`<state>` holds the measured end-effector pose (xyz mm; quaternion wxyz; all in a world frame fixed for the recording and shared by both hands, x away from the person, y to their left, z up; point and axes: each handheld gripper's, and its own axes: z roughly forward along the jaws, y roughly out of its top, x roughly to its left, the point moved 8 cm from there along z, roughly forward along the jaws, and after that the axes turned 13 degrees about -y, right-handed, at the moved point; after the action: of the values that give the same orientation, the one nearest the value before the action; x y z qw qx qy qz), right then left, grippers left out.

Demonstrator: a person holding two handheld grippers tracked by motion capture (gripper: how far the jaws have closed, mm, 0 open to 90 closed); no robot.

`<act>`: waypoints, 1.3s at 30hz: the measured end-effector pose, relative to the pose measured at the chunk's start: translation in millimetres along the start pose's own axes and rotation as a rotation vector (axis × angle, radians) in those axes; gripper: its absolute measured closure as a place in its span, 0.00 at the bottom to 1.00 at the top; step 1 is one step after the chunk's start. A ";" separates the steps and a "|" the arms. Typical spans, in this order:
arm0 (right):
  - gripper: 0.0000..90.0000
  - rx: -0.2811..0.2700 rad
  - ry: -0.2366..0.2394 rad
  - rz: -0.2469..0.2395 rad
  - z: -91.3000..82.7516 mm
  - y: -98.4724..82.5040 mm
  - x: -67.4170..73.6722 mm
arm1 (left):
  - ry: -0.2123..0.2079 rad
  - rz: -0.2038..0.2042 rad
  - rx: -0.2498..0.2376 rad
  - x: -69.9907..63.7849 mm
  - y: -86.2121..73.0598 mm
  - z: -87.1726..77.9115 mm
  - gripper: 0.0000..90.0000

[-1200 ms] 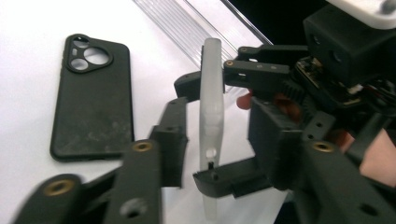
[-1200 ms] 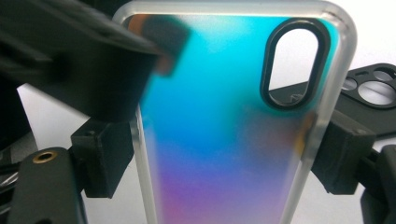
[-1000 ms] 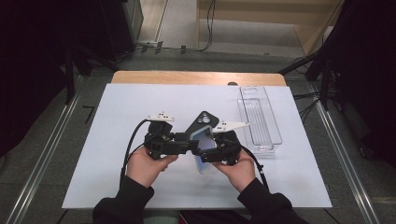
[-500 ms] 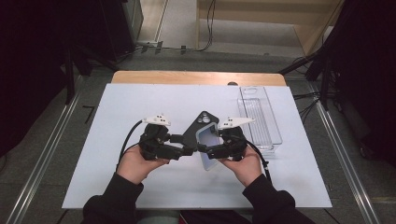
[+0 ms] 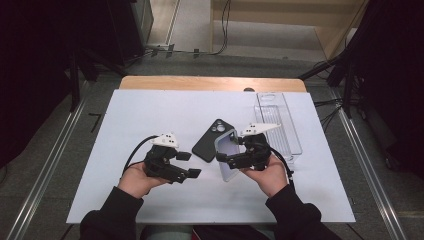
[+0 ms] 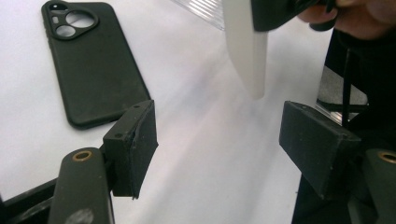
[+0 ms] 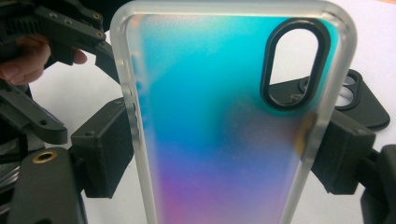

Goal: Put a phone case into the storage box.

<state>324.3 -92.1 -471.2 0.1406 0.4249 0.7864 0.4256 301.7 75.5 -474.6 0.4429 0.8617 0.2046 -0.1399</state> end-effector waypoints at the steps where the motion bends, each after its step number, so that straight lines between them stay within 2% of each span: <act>1: 0.18 0.000 0.000 -0.002 -0.3 0.0 -0.2 | 0.000 -0.003 0.003 1.1 -2.6 0.0 0.31; 7: 0.18 0.012 -0.003 0.004 -2.0 -0.9 -3.4 | 0.020 0.004 0.024 6.6 -16.9 1.3 0.31; 11: 0.18 0.007 0.003 0.008 -4.2 0.0 -4.7 | 0.053 -0.011 0.002 11.5 -19.9 -1.2 0.31; 14: 0.18 0.017 0.003 0.005 -4.9 -0.9 -5.9 | 0.039 -0.036 -0.010 14.2 -24.0 -3.4 0.31; 21: 0.18 0.022 0.007 0.016 -7.9 -1.3 -10.5 | 0.035 -0.029 0.020 13.8 -37.7 -5.7 0.31; 29: 0.18 0.032 -0.002 0.022 -12.8 -1.2 -16.4 | 0.039 -0.045 0.029 12.0 -49.3 -10.1 0.31; 32: 0.18 0.028 -0.003 0.021 -15.5 -0.1 -18.6 | 0.037 -0.051 0.017 11.1 -51.5 -11.8 0.31; 37: 0.18 0.025 -0.009 0.025 -19.6 1.0 -22.9 | 0.061 -0.062 0.014 11.2 -54.6 -15.5 0.31; 39: 0.18 0.023 -0.013 0.027 -21.3 1.8 -24.4 | 0.062 -0.072 -0.012 9.0 -53.7 -15.5 0.31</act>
<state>327.5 -122.6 -460.4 0.1352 0.4398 0.7845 0.4158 285.0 118.4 -507.5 0.4360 0.8550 0.2500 -0.1278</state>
